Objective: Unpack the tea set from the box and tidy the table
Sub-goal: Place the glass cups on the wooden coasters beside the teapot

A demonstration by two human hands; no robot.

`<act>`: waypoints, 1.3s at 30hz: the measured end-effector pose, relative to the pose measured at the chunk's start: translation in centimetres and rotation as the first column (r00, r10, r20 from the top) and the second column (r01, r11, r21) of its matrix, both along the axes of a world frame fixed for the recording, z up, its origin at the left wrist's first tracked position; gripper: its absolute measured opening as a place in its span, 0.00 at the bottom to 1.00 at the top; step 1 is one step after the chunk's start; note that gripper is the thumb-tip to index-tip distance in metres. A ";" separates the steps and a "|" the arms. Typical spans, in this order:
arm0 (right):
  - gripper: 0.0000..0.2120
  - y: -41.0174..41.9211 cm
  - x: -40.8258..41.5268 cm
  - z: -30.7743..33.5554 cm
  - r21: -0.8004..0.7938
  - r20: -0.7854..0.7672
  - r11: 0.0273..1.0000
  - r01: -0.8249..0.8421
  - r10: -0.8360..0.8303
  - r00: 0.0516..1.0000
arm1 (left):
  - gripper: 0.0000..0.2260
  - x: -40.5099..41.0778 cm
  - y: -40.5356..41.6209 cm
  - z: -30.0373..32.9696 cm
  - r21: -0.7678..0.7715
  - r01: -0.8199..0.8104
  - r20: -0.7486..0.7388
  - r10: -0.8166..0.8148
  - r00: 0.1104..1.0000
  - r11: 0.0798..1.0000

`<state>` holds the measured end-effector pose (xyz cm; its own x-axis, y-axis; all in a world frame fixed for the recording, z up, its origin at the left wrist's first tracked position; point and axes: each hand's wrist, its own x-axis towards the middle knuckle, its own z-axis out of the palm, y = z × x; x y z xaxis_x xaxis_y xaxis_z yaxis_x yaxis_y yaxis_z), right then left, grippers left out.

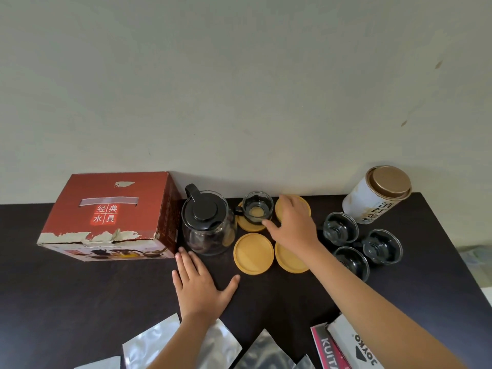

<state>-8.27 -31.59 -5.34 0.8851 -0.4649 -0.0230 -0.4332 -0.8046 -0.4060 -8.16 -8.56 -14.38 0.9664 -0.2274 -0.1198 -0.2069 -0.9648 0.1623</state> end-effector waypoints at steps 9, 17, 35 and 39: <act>0.45 -8.2 -6.0 1.4 -0.015 -0.297 0.976 0.217 -0.212 0.931 | 0.56 0.0 -0.1 0.0 0.003 0.004 0.002 -0.004 1.000 1.000; 0.41 -9.3 -6.8 0.8 0.085 -0.299 0.963 0.257 -0.222 0.928 | 0.55 0.0 -0.1 -0.1 0.016 0.008 0.006 -0.008 1.000 1.000; 0.40 -6.3 -1.1 1.6 0.129 -0.010 0.974 0.187 -0.187 0.982 | 0.55 -0.1 -0.1 -0.2 0.017 0.011 0.011 -0.012 1.000 1.000; 0.40 -5.9 0.3 1.1 0.149 -0.062 0.981 0.120 -0.112 0.992 | 0.55 -0.1 -0.1 -0.2 0.020 0.009 0.010 -0.009 1.000 1.000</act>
<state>-7.98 -37.47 -4.25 0.8209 -0.5518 -0.1472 -0.5443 -0.6781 -0.4939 -8.27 -8.67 -14.53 0.9656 -0.2334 -0.1149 -0.2167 -0.9660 0.1407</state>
